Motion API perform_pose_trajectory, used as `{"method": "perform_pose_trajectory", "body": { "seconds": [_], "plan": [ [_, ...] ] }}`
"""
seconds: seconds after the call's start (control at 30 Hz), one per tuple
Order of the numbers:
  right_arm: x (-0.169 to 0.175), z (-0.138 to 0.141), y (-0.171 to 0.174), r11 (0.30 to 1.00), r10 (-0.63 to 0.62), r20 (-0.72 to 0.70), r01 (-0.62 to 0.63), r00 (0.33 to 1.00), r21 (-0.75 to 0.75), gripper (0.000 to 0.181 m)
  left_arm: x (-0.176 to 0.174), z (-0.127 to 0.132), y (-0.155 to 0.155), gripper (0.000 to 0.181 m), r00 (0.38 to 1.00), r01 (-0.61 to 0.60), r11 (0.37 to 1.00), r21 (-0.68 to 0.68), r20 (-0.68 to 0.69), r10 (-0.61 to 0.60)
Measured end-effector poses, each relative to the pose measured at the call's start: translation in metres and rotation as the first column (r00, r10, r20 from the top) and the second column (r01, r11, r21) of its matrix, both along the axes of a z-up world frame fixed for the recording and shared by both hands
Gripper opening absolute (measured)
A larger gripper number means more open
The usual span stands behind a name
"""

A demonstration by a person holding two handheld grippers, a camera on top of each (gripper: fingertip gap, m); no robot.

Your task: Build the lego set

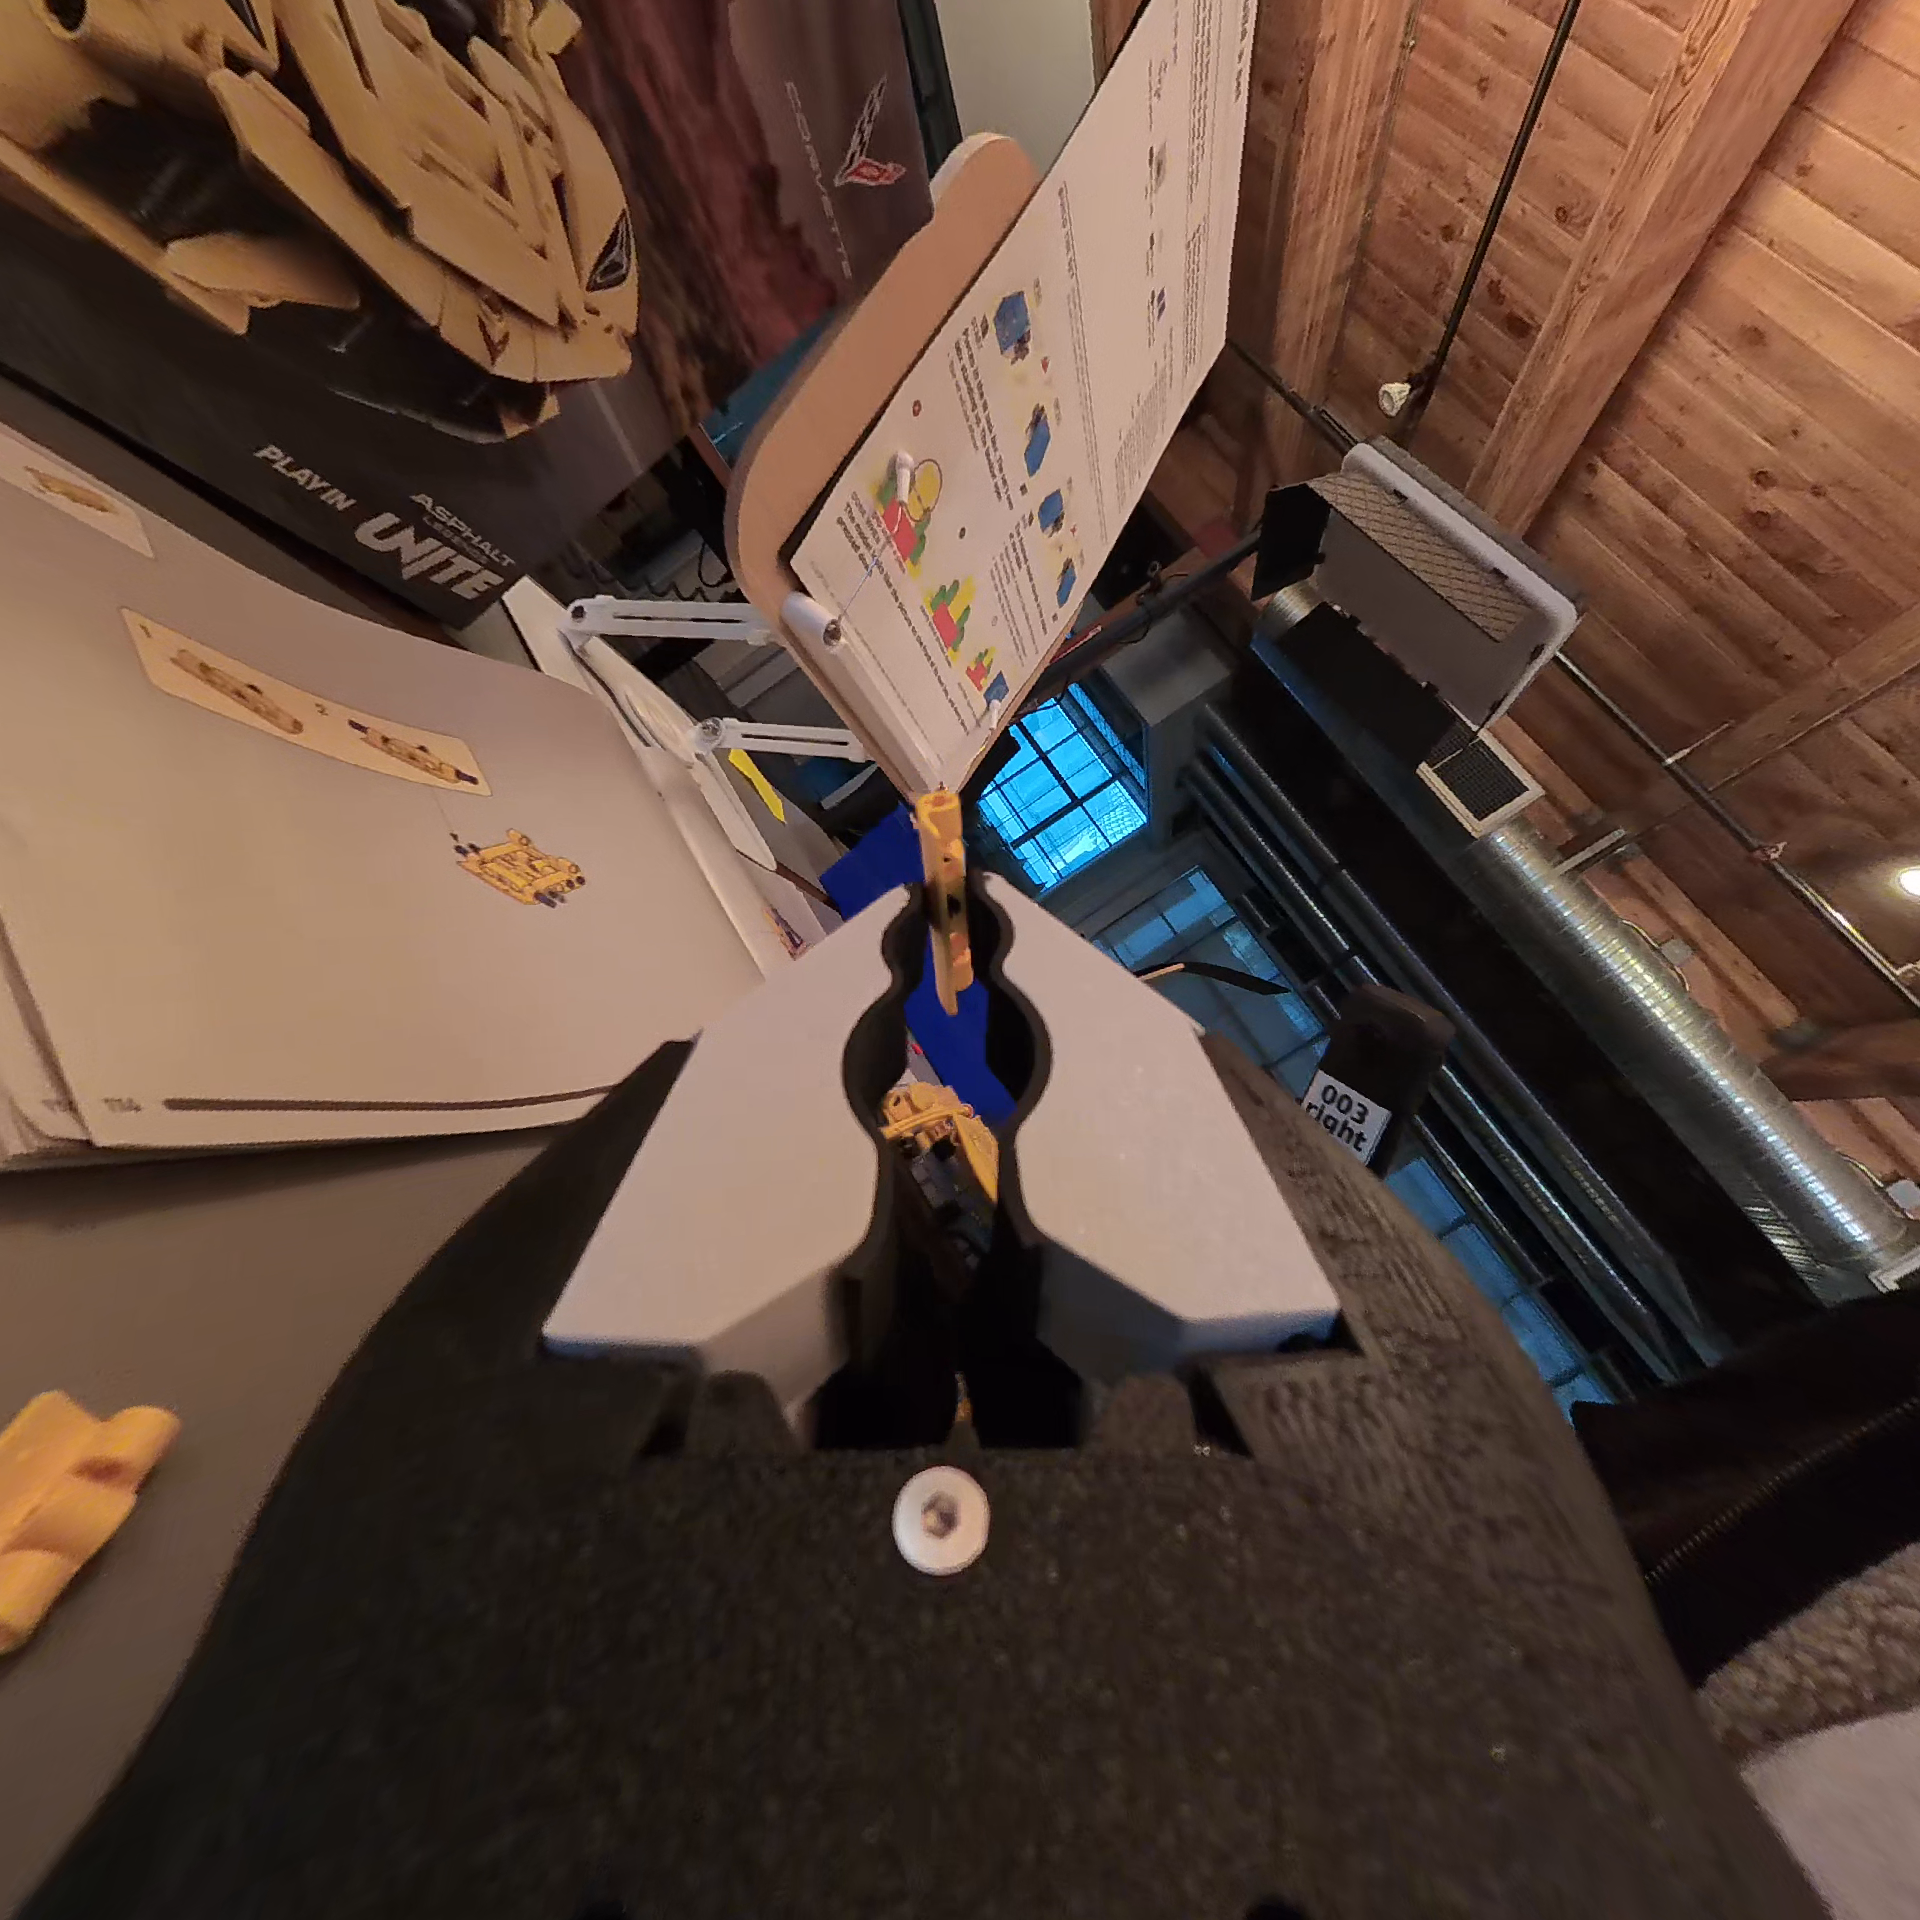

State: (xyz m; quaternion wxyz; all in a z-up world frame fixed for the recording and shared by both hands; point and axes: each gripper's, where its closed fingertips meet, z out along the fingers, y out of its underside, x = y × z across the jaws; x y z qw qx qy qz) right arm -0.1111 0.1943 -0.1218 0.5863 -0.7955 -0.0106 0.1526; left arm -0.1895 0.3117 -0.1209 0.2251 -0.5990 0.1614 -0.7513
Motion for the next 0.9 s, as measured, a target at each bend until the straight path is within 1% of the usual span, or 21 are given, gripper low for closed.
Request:
{"method": "perform_pose_trajectory", "body": {
  "seconds": [0.03,0.2,0.33,0.43,0.5,0.57,0.63,0.73,0.77,0.83,0.9],
  "plan": [
    [0.0,0.0,0.0,1.0,0.001,0.006,-0.001,1.0,-0.002,0.029,0.0,0.0,-0.001,0.007,1.0,0.007,1.0,-0.001,0.003,-0.007],
    [-0.006,0.0,-0.002,1.0,0.029,0.014,-0.029,0.999,-0.004,0.025,0.003,0.002,-0.008,0.007,0.999,0.045,0.999,0.003,0.012,-0.045],
    [-0.013,0.001,-0.002,0.999,0.051,0.053,-0.051,0.997,-0.003,0.025,0.005,0.004,-0.013,0.007,0.997,0.07,0.997,0.014,0.016,-0.07],
    [-0.023,0.003,-0.003,0.996,0.094,0.075,-0.094,0.993,0.003,0.025,0.012,0.006,-0.03,0.007,0.987,0.158,0.987,0.033,0.019,-0.159],
    [-0.036,0.005,-0.003,0.987,0.162,0.058,-0.163,0.985,0.003,0.025,0.016,0.009,-0.046,0.007,0.974,0.223,0.971,0.081,0.01,-0.225],
    [-0.052,0.006,-0.004,0.972,0.237,0.018,-0.237,0.971,-0.008,0.029,0.019,0.013,-0.061,0.007,0.963,0.268,0.951,0.152,-0.005,-0.27],
    [-0.063,0.006,-0.004,0.959,0.282,0.02,-0.282,0.959,-0.01,0.033,0.02,0.017,-0.073,0.007,0.952,0.302,0.931,0.205,-0.007,-0.308],
    [-0.073,0.008,0.002,0.957,0.288,0.104,-0.291,0.952,0.015,0.046,0.02,0.021,-0.084,0.007,0.937,0.339,0.911,0.235,0.002,-0.349],
    [-0.078,0.01,0.003,0.953,0.296,0.124,-0.301,0.947,0.028,0.046,0.02,0.021,-0.086,0.007,0.935,0.344,0.908,0.238,0.003,-0.355],
    [-0.087,0.013,0.006,0.949,0.306,0.129,-0.314,0.943,0.04,0.05,0.02,0.022,-0.088,0.007,0.932,0.352,0.905,0.241,0.004,-0.364],
    [-0.087,0.007,0.012,0.958,0.279,0.141,-0.285,0.95,0.019,0.06,0.02,0.022,-0.09,0.007,0.928,0.359,0.9,0.245,0.006,-0.372]
  ]
}}
